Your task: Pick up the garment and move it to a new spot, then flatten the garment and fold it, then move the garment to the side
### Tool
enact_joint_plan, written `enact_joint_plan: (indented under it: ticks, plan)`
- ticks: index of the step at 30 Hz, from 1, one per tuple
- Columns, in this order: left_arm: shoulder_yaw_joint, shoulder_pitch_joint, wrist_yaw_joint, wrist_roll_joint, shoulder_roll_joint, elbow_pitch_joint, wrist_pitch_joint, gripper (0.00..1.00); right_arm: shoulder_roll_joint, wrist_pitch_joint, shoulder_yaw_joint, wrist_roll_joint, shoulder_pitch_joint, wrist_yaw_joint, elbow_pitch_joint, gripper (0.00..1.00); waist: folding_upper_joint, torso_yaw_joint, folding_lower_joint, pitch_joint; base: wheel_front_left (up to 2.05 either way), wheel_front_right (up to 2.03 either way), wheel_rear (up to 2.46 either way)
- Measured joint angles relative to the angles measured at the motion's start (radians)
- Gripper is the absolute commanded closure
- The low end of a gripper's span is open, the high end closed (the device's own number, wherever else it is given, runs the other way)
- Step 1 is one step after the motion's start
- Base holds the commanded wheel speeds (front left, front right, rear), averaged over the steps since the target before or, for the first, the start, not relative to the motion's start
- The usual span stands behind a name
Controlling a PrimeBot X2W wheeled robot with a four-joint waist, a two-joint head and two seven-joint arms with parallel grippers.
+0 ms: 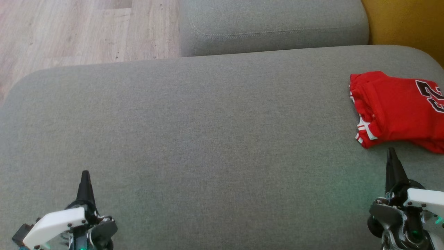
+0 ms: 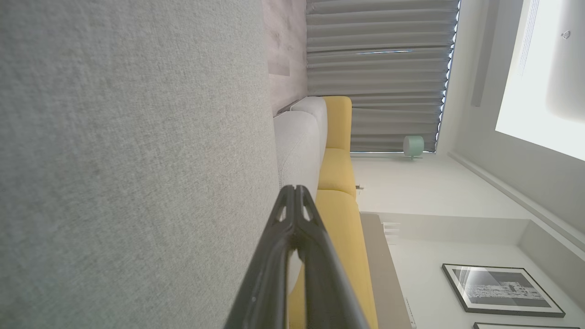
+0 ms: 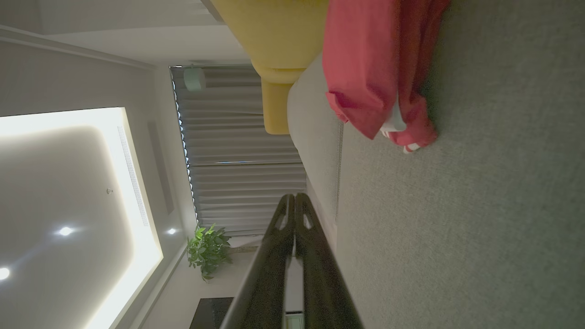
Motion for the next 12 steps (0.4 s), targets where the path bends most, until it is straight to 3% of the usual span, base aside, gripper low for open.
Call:
enact_joint_plan:
  ticks: [12]
  plan:
    - [0.001,0.0,0.0,0.0,0.0,0.0,0.0,1.0,0.0,0.0,-0.001,0.0,0.0,0.0,0.0,1.0,0.0,0.0,0.0,0.0,0.0,0.0,0.0]
